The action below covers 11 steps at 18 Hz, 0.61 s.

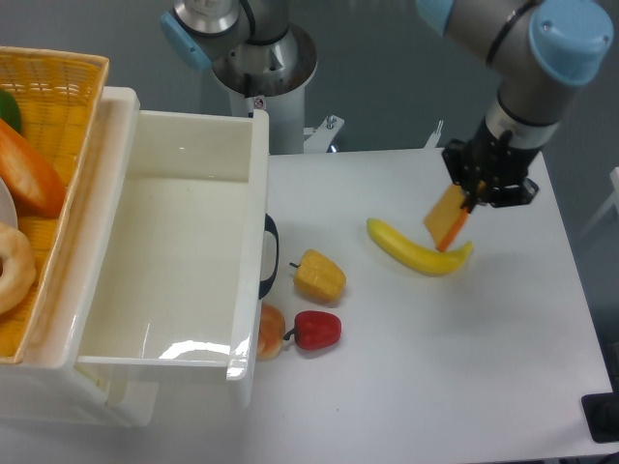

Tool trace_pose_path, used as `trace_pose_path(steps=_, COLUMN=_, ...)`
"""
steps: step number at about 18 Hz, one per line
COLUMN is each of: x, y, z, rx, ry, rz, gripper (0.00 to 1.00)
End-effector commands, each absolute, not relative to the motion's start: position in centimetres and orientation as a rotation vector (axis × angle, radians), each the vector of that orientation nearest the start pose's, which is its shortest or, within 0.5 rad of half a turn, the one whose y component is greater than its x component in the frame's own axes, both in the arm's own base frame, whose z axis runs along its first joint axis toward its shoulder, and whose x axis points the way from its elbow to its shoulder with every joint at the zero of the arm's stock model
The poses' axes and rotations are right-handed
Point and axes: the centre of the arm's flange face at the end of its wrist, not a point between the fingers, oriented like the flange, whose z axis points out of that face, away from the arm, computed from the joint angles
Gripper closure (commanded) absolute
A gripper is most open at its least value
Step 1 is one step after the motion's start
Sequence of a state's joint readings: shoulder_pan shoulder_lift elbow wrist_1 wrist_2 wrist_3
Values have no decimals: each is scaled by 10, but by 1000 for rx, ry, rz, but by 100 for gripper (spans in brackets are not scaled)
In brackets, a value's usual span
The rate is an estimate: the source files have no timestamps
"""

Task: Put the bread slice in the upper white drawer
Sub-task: 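Lift the held bread slice up from beside the yellow banana, then carry the bread slice toward the open white drawer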

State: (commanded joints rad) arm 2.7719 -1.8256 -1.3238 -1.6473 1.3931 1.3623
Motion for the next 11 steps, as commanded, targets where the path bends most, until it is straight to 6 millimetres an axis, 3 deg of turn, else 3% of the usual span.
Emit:
trace_pose_path(steps=3, x=-469, y=359, z=491, rx=-2925, ry=227, rz=-215, gripper=100)
trace_pose_path(steps=6, x=-449, y=367, z=513, rx=-2844, ry=104, rz=-232, gripper=100)
trace_pose_path(steps=11, x=-424, y=402, z=528, rx=-2739, ry=-74, rz=-312, gripper=100)
